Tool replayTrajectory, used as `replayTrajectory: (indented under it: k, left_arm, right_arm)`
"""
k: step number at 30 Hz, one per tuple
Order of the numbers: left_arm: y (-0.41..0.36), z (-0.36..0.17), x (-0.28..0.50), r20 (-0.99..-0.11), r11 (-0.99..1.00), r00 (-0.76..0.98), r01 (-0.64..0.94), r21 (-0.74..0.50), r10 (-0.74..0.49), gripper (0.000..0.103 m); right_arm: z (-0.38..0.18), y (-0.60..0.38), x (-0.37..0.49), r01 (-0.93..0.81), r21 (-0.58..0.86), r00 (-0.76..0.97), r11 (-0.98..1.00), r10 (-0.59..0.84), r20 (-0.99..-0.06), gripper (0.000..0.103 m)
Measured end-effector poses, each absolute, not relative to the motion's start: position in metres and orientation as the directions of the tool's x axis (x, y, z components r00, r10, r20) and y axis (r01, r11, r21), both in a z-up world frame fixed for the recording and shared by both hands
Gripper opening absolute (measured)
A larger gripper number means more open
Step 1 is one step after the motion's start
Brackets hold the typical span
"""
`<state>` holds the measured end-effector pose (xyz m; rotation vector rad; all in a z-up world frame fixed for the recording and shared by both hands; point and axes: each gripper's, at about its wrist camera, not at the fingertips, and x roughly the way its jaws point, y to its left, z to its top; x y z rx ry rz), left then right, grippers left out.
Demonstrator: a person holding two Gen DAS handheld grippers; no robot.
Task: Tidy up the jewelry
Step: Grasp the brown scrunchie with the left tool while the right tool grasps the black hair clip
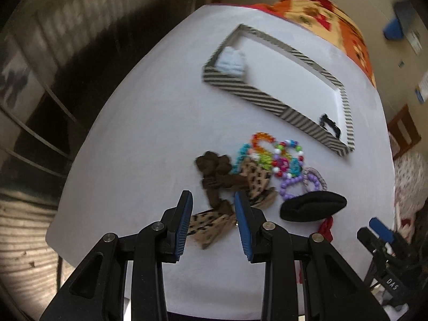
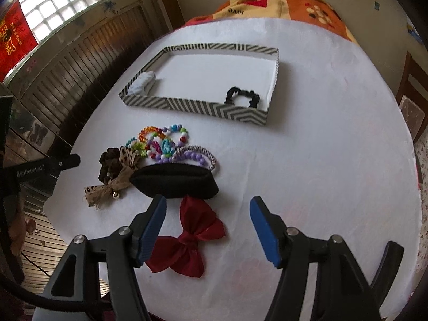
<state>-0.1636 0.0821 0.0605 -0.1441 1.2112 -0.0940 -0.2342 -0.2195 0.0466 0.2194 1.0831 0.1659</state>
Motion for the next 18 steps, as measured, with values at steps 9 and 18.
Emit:
replayTrajectory:
  k: [9,18]
  left_arm:
    - [0.096,0.049,-0.165,-0.93,0.974,0.298,0.007,-0.225,-0.217,0.016]
    - [0.073,0.024,-0.16,-0.947,0.972,0.221,0.079,-0.22,-0.233,0.017]
  right_arm:
    - [0.044,-0.204,-0.218,-0.104,0.262,0.434,0.959,0.281,-0.856,0.071]
    - [0.039,-0.199,-0.198,-0.131,0.252,0.406,0.959,0.284,-0.868,0.076]
